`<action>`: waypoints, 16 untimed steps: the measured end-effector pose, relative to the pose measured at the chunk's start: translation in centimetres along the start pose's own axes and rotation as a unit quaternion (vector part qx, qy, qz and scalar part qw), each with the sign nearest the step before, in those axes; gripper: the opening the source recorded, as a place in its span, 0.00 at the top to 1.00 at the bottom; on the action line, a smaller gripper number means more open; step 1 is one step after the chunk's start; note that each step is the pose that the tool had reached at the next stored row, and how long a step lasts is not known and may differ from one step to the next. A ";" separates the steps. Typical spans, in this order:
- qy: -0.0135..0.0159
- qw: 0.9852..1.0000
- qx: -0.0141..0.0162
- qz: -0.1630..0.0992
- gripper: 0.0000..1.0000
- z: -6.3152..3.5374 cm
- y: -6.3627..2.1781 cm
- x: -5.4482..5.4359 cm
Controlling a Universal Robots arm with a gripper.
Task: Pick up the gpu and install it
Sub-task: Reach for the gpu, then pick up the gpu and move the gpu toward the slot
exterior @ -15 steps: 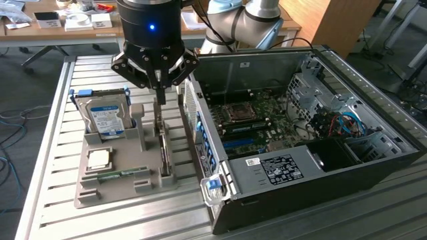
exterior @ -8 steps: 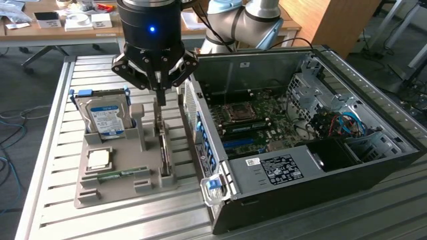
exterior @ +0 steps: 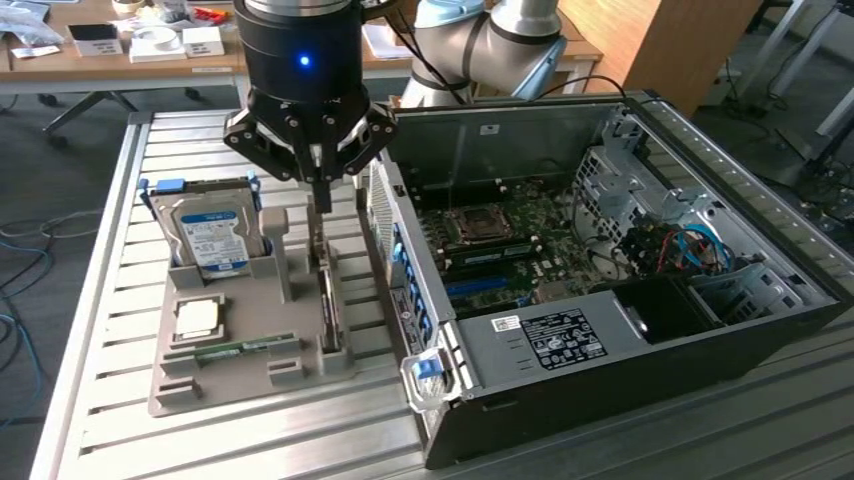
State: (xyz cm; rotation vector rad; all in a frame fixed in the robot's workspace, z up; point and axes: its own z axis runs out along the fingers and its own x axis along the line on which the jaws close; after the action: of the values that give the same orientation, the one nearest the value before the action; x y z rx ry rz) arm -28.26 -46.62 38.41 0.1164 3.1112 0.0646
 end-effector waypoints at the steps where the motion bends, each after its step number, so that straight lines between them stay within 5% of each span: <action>1: 0.000 1.000 0.000 0.000 0.89 0.02 0.00 0.0; 16: 0.000 1.000 0.000 0.000 0.89 0.24 -0.31 0.6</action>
State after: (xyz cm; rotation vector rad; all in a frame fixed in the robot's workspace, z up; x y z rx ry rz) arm -28.87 -46.87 38.14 0.1165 3.1112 0.0645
